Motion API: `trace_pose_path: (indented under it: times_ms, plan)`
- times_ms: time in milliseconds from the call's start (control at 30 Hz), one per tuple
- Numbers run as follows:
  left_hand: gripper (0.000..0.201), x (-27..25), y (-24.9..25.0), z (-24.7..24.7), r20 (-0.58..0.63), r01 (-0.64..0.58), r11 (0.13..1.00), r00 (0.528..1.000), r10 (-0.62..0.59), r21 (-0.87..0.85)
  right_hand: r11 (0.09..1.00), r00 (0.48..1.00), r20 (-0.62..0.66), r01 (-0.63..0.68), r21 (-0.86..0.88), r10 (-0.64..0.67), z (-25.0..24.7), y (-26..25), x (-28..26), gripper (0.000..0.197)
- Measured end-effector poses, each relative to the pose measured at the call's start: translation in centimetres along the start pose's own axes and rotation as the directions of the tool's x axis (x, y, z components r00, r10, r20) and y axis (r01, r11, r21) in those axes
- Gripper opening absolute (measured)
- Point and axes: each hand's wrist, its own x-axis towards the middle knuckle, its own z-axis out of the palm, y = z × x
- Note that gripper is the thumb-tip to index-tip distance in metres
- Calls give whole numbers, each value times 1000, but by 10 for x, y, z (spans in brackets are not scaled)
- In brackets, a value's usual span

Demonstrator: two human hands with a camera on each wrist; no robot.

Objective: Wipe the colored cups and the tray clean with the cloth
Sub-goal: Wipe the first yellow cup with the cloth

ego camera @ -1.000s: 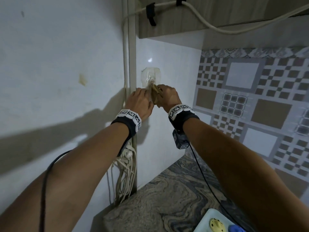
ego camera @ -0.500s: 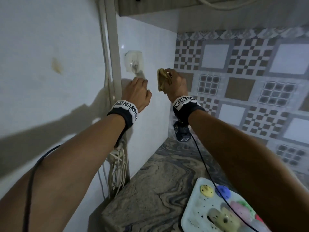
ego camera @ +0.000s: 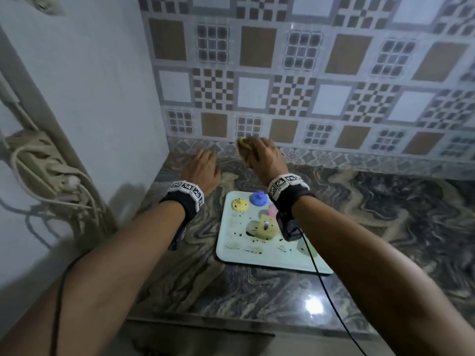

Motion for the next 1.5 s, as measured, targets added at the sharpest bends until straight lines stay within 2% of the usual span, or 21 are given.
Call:
trace_pose_path:
  times_ms: [67,167,267,367,533,600,733,800,900,1000,1067,1200,1300,1433,1500]
  plan:
    - [48,-6,15,22,52,-5,999,999,7,-34,998,999,5,38,-59,-38,-7,21,-27,35]
    - [44,-14,37,48,81,-17,998,996,22,-65,993,1000,26,1,-121,2,-17,52,-61,31]
    - [47,-20,55,74,150,-27,998,988,36,-64,992,998,69,2,-124,7,-26,79,-90,40]
    - [53,-27,66,95,263,4,1000,965,-1,-10,997,995,98,2,-82,6,-38,92,-105,42]
    - [53,-33,78,114,331,61,997,941,-71,40,998,993,122,7,-69,1,-39,114,-120,46]
    - [58,-36,79,122,391,71,997,919,-61,-11,998,989,145,0,-68,9,-32,124,-127,45]
    - [74,-40,82,135,536,-1,994,842,62,-112,997,982,179,-41,-68,53,-19,134,-134,46]
    - [82,-40,86,140,551,7,987,830,82,-158,991,979,171,-98,-86,112,-13,137,-138,43]
    - [93,-40,93,149,568,52,975,819,82,-216,981,969,175,-159,-111,177,-9,138,-144,25]
    - [97,-38,101,159,578,61,973,812,81,-222,968,960,161,-207,-141,229,-9,138,-146,16]
    - [95,-39,107,163,565,53,975,821,80,-216,964,959,149,-219,-150,241,-13,136,-149,18]
    - [93,-41,116,171,539,90,967,841,55,-240,965,948,197,-224,-139,248,-28,133,-154,39]
    - [94,-41,120,180,527,136,961,850,13,-242,952,925,247,-246,-184,287,-39,137,-160,29]
    - [98,-39,131,186,536,241,949,838,-96,-206,939,898,287,-285,-193,332,-48,145,-167,30]
    - [95,-38,137,185,546,253,945,832,-102,-209,941,896,303,-277,-194,326,-51,148,-170,30]
